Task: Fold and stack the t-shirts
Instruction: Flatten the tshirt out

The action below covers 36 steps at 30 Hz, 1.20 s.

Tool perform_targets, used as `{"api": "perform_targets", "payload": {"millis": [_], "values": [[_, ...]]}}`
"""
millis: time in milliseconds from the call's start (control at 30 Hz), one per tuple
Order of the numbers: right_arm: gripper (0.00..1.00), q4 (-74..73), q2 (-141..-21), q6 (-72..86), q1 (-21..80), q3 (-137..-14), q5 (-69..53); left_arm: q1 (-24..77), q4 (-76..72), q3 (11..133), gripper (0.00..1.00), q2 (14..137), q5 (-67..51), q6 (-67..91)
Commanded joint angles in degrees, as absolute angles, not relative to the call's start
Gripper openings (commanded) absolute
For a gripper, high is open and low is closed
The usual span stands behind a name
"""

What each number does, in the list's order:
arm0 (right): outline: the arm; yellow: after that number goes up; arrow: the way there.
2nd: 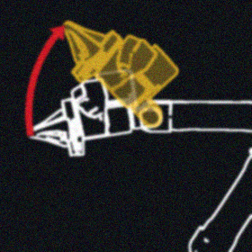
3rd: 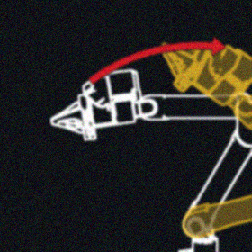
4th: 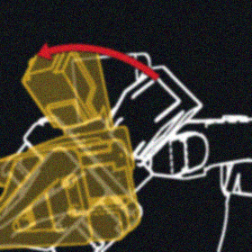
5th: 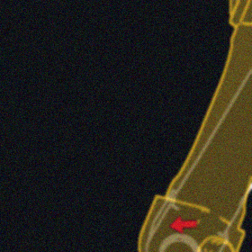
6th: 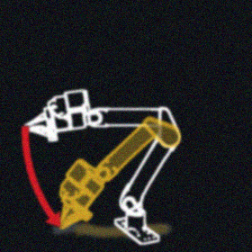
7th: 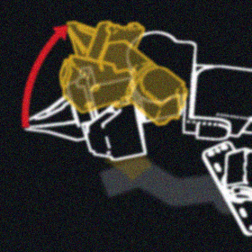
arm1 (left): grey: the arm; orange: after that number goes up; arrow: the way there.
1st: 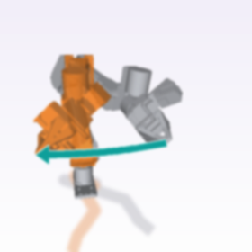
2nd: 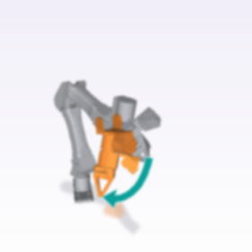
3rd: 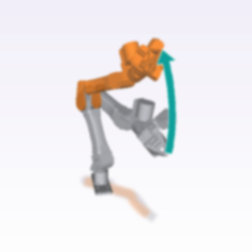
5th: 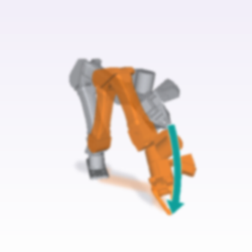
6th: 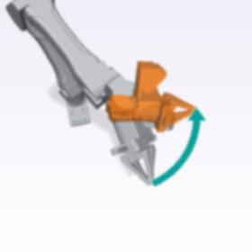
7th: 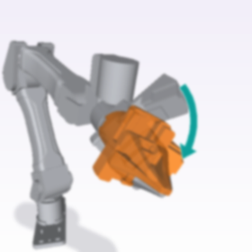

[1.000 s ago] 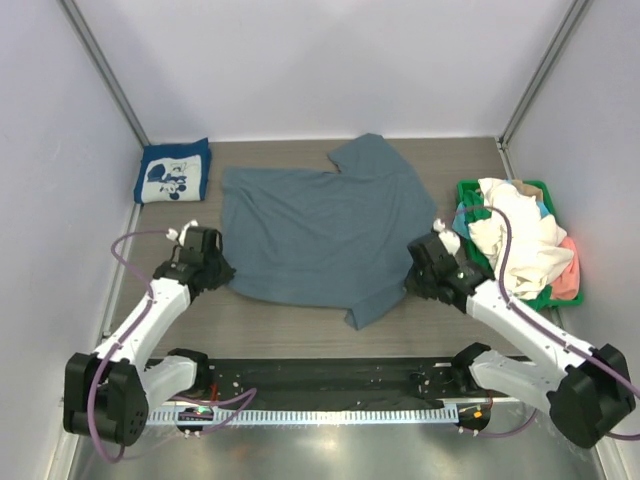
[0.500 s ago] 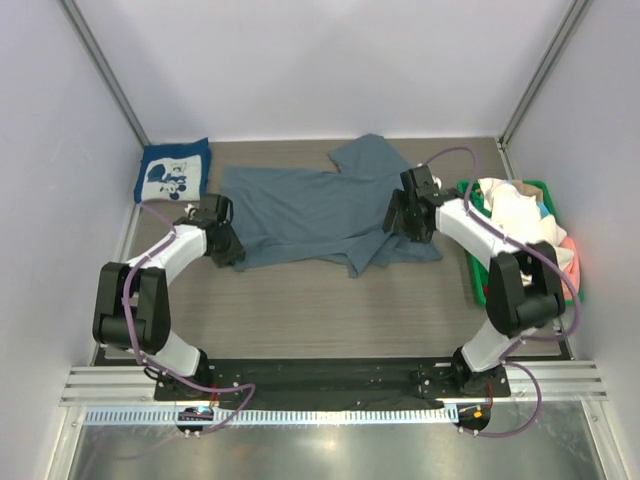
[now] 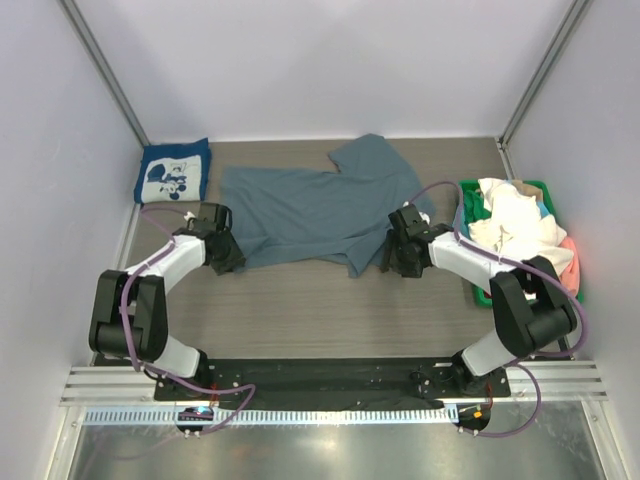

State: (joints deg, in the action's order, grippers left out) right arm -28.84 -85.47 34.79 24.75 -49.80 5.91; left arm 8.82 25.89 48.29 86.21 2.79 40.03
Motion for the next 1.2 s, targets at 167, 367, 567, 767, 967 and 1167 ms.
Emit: {"api": "perform_targets", "payload": {"millis": [167,367,567,767,967,1167], "values": [[0.57,-21.8,-92.1,33.57,24.79,-53.96,6.06,8.61,24.34,45.88,0.42,80.6,4.74,39.64],[0.54,-19.52,-94.92,34.1,24.79,-53.96,5.54,8.53,24.44,45.35,0.42,80.51,5.27,39.2],[0.43,-18.99,-96.42,34.45,24.79,-54.76,4.92,8.53,23.82,44.91,0.41,81.39,5.1,39.29],[0.12,-19.34,-94.58,34.89,24.78,-53.53,4.22,8.61,23.38,44.65,0.39,81.39,4.92,39.38],[0.01,-22.41,-88.43,34.98,24.79,-50.98,3.78,8.61,23.99,44.21,0.34,79.81,4.66,39.64],[0.01,-27.77,-79.11,34.37,24.7,-49.31,3.08,8.53,25.84,44.21,0.27,77.17,4.04,39.99]]}}
